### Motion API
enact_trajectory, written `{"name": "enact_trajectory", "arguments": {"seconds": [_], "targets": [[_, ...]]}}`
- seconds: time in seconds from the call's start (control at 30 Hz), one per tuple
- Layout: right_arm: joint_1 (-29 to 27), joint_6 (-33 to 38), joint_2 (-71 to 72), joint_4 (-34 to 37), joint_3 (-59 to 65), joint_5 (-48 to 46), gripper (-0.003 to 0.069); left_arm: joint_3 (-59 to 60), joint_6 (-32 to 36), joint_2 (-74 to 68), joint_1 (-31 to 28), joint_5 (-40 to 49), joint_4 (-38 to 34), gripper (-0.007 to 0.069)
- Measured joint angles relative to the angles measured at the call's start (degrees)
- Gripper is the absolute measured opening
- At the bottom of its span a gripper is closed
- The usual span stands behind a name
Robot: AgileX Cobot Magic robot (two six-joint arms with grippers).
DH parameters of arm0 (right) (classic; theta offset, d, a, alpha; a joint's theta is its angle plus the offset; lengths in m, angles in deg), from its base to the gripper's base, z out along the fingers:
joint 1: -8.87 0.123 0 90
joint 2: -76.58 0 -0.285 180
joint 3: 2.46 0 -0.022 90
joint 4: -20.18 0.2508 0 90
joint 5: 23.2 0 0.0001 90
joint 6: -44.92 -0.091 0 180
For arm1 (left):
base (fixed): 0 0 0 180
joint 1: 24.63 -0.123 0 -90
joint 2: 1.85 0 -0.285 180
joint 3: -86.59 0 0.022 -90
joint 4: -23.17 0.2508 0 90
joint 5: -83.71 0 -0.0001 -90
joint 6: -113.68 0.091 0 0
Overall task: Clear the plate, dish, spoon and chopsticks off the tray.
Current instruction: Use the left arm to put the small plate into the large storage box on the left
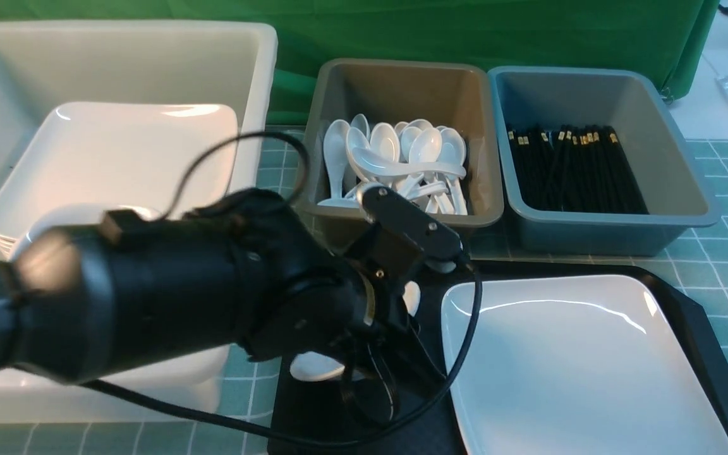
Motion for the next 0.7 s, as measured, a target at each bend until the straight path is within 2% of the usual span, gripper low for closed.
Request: {"name": "enact_trajectory", "arguments": {"seconds": [0.23,0.43,0.6,0.7], "targets": [[0.00,0.00,0.00,0.00,0.00,0.00,0.0078,-1.45,-0.09,6.95,0.00,2.08,-3.06,0.0017],[0.00,0.00,0.00,0.00,0.00,0.00,0.0085,-8.59,-0.09,12.34,0.00,7.04,-3.38,0.0017],[0.00,0.00,0.00,0.00,0.00,0.00,0.0088,-15.87,-2.44,16.34,-2.55,15.59,3.17,0.0017],[0.00,0.00,0.00,0.00,0.00,0.00,0.0089,-17.69,-3.67,18.43,-8.98,24.24,7.59,0.0017]]}}
